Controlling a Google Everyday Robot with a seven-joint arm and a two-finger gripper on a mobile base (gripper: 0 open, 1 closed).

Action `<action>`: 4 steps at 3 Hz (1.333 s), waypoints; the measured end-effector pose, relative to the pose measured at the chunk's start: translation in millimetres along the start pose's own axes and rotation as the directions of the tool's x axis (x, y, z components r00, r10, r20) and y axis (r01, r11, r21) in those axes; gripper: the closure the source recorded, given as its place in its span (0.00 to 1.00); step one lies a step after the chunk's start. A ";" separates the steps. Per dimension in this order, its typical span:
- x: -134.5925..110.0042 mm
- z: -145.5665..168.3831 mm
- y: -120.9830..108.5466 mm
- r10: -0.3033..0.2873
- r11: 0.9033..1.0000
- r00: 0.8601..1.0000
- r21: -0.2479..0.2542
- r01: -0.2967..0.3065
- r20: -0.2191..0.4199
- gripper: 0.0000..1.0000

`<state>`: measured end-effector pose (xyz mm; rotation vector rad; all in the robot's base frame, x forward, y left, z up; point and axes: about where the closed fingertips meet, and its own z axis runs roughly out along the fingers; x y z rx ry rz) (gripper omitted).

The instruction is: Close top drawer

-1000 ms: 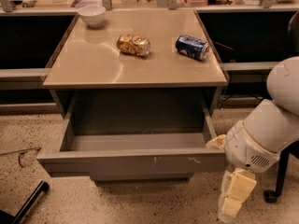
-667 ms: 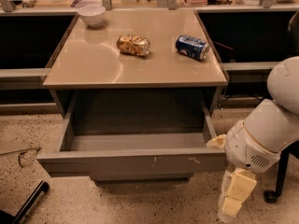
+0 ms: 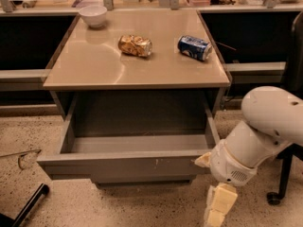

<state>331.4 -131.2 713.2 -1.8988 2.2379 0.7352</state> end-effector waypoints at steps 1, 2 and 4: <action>-6.8 24.7 -13.1 -0.044 0.999 0.999 -0.009 0.044 -0.009 0.00; -33.8 36.6 -50.8 -0.119 0.992 0.993 0.034 0.120 -0.004 0.00; -35.9 45.1 -65.0 -0.137 0.990 0.990 0.023 0.137 0.014 0.00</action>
Offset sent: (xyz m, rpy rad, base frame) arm 0.0537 0.0450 -0.0384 0.0376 -0.1128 0.0912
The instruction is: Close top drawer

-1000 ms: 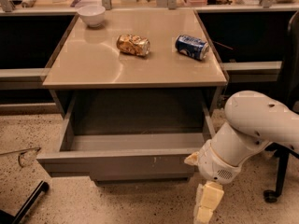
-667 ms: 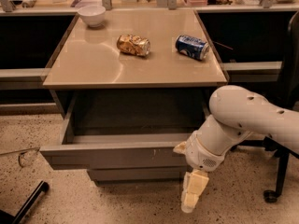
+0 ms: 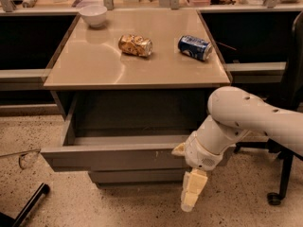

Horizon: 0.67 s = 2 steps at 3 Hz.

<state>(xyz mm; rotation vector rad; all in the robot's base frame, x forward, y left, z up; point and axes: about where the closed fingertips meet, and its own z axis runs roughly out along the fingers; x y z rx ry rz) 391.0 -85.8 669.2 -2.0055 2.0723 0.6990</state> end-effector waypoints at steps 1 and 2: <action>-8.9 14.8 -25.8 -0.036 0.999 0.999 -0.010 0.036 0.005 0.00; -30.4 31.8 -57.3 -0.106 0.994 0.994 0.026 0.106 -0.002 0.00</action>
Offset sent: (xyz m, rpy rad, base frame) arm 0.1046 0.0888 -0.0457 0.0283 -0.1823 0.1585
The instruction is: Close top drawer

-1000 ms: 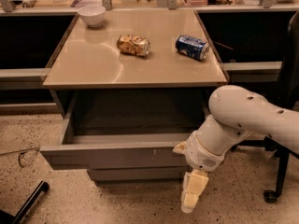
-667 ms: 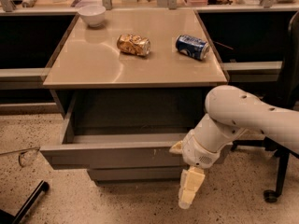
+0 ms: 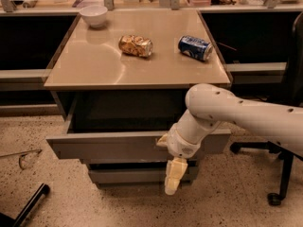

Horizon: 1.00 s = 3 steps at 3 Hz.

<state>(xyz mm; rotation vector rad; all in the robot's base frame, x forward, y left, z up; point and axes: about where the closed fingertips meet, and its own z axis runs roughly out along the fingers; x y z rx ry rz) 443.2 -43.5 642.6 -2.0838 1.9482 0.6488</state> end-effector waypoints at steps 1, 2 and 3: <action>-12.0 14.4 -27.2 -0.057 0.997 0.998 0.047 0.058 -0.009 0.00; -19.6 22.5 -38.9 -0.095 0.989 0.994 0.109 0.100 -0.048 0.00; -30.1 28.2 -51.1 -0.125 0.980 0.988 0.146 0.138 -0.095 0.00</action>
Offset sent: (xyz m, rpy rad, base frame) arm 0.0463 0.0438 -0.0211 -0.0602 -0.2514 0.0507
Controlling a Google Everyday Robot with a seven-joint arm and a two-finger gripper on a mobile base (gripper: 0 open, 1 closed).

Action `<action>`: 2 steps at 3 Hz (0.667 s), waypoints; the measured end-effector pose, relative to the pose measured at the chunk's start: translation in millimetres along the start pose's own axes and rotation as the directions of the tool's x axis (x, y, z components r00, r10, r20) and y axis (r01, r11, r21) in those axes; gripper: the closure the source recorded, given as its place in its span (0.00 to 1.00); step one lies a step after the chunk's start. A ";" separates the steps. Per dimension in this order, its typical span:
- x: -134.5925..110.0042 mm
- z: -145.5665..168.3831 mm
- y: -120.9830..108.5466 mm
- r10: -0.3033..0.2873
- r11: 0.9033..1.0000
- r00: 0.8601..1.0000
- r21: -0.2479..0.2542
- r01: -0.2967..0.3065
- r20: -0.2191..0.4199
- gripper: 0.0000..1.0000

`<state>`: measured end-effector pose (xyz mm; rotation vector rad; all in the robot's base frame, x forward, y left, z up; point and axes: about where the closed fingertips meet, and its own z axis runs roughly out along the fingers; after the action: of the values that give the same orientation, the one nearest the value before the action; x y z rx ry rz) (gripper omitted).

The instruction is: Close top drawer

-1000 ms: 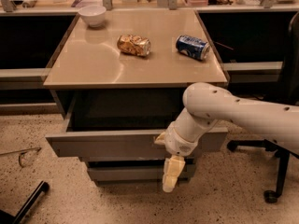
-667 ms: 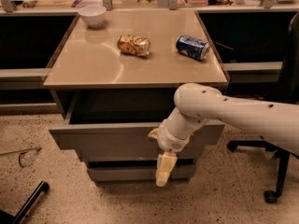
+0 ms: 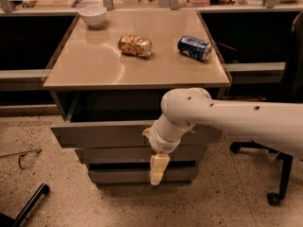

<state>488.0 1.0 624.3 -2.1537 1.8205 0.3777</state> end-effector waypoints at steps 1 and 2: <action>-8.9 8.5 -20.1 -0.025 1.000 0.999 0.015 0.026 -0.021 0.00; -14.6 12.3 -43.5 -0.032 0.999 0.999 0.037 0.034 -0.039 0.00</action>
Offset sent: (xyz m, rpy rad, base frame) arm 0.0691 0.0365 -0.0014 -0.0471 -0.0895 0.0058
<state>528.4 25.8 620.9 -2.1767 1.7955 0.2934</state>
